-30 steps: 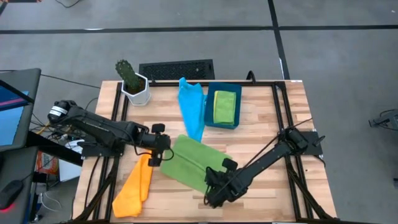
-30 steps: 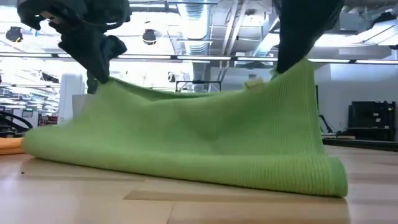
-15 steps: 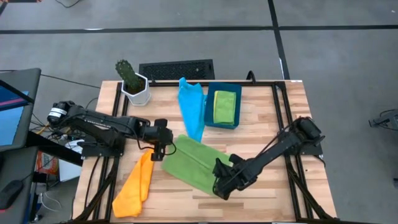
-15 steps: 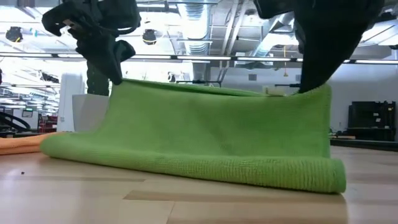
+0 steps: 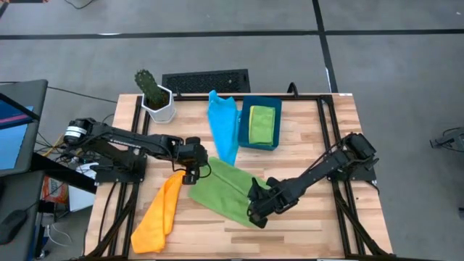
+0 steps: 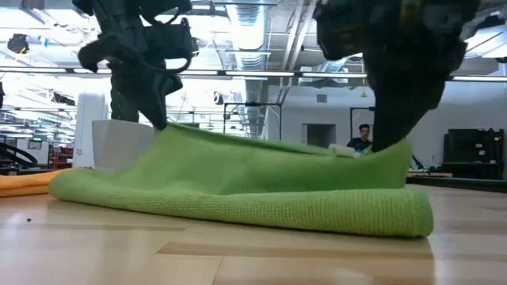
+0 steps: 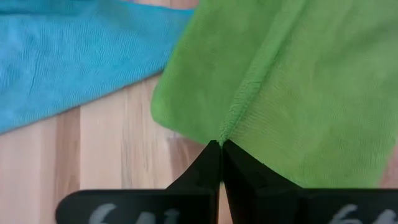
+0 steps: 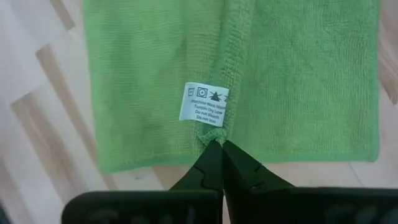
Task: Fold microfiber towels
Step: Fold the green towel
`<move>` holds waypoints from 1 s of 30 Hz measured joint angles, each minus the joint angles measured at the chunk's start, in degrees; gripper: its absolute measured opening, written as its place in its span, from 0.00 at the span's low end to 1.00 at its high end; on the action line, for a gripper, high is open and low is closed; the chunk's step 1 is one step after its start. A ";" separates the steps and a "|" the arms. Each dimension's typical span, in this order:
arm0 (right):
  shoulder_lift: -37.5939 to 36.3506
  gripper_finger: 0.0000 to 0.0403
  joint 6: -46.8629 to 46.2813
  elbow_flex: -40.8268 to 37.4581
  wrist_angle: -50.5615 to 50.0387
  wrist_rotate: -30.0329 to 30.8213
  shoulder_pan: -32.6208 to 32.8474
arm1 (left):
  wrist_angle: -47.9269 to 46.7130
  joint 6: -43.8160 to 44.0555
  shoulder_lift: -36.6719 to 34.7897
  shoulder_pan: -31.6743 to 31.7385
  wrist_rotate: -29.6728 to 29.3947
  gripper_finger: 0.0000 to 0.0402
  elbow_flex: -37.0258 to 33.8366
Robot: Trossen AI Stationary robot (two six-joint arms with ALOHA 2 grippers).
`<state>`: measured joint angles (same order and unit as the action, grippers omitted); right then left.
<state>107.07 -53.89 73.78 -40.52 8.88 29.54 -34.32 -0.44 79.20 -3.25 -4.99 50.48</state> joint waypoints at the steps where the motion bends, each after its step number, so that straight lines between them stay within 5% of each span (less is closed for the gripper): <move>1: -0.31 0.06 -0.05 0.04 0.18 -0.01 0.09 | -0.18 -0.01 0.06 0.08 -0.17 0.00 0.00; 30: -2.41 0.12 0.18 -0.09 -4.12 1.54 -4.90 | 4.56 -1.30 2.51 5.35 -0.62 0.00 0.76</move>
<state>104.66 -53.71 73.69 -44.64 10.41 24.64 -29.76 -1.74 81.71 2.10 -5.61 51.24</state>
